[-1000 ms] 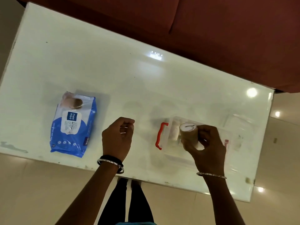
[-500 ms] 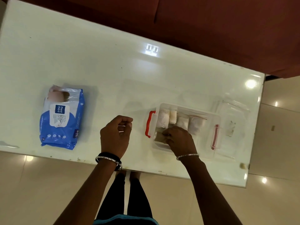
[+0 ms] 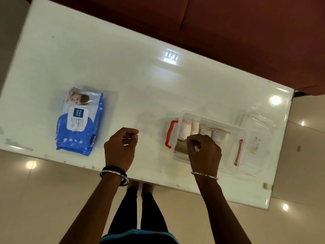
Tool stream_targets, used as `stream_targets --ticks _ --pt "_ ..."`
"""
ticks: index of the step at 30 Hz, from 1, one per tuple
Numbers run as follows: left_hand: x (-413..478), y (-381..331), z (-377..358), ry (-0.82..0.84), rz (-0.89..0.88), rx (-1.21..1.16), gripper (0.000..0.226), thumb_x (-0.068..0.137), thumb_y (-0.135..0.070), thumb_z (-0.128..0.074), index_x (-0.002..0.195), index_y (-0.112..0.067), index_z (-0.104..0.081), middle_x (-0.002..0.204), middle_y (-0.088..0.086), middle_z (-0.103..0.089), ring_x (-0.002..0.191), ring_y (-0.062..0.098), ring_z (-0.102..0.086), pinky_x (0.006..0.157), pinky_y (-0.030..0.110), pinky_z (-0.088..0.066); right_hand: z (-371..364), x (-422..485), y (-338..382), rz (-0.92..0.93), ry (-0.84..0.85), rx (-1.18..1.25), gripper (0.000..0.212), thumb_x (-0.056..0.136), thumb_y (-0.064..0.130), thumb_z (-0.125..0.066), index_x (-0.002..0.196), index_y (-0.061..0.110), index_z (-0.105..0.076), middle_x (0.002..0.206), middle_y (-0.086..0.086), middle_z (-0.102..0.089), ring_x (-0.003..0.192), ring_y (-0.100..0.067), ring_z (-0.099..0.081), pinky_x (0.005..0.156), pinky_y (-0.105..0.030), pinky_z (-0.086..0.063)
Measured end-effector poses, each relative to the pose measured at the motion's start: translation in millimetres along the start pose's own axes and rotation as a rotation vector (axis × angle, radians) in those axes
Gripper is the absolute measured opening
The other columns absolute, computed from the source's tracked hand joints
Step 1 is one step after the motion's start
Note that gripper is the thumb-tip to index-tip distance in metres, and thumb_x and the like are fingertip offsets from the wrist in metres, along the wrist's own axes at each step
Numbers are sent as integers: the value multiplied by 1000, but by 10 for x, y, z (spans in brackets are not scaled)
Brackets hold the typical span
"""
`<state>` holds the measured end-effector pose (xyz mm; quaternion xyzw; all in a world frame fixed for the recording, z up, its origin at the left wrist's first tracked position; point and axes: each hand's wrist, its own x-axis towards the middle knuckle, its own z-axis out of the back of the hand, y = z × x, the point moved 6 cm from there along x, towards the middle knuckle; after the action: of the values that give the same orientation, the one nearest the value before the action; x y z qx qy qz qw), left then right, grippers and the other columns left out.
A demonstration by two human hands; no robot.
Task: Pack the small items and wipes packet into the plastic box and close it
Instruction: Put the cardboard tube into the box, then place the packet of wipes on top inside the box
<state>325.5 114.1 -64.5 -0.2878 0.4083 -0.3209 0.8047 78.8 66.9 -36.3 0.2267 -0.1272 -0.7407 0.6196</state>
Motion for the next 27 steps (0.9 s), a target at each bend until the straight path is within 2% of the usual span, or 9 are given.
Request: stream_targets --ticks 2,5,11,13,16,20,23,25,27 --pt "55 77 149 -31 35 -31 13 88 -10 -62 95 -19 -68 91 3 -71 84 20 -69 79 42 -59 -30 -58 316 114 -42 47 8 79 8 -76 80 16 -75 79 2 -73 73 -18 -69 64 -32 -55" --pt "113 205 383 -98 68 -54 13 88 -11 -62 94 -21 -67 90 3 -71 83 20 -68 80 42 -59 -224 -125 831 308 -51 88 9 78 7 -77 80 15 -74 80 3 -73 76 -18 -65 70 -23 -48" --pt "151 679 839 -246 245 -138 8 86 -16 -66 94 -14 -66 92 9 -71 87 27 -69 83 47 -57 -956 -64 1729 434 223 150 10 88 16 -66 95 13 -73 92 -1 -71 89 -20 -63 73 -35 -56" --pt "136 863 963 -303 327 -154 12 84 -16 -67 95 -11 -67 90 9 -71 84 29 -69 83 46 -56 -1262 20 1913 363 370 172 22 91 23 -64 111 13 -68 103 -3 -69 98 -22 -62 82 -39 -55" --pt "55 1090 1127 -444 437 -189 19 81 -19 -70 95 -13 -60 85 8 -68 82 34 -69 85 44 -53 -1646 151 2072 121 534 269 52 86 32 -72 131 10 -55 124 -10 -61 111 -27 -62 95 -42 -51" --pt "9 1420 1153 -496 712 -420 44 78 -28 -75 108 -13 -47 99 16 -64 88 34 -66 90 49 -53 -2033 303 2225 -20 608 304 75 82 37 -77 143 12 -41 140 -12 -52 124 -28 -57 105 -42 -48" --pt "121 1520 1047 -360 819 -790 41 81 -27 -73 114 -9 -57 108 16 -66 97 29 -66 86 43 -56 -2258 384 2205 -218 652 402 64 81 38 -78 133 10 -53 129 -11 -63 118 -30 -62 101 -44 -52" --pt "207 1495 1015 -275 795 -878 18 84 -28 -70 98 -19 -65 111 13 -70 101 28 -68 83 40 -55 -2326 417 2179 -268 650 417 53 80 37 -78 121 7 -63 117 -13 -69 109 -33 -66 95 -48 -56" --pt "250 1512 1017 -270 811 -883 13 83 -30 -70 93 -23 -63 112 10 -70 103 26 -67 81 38 -53 -2363 432 2153 -264 646 393 48 80 38 -79 111 3 -67 106 -15 -72 100 -33 -68 91 -49 -57"
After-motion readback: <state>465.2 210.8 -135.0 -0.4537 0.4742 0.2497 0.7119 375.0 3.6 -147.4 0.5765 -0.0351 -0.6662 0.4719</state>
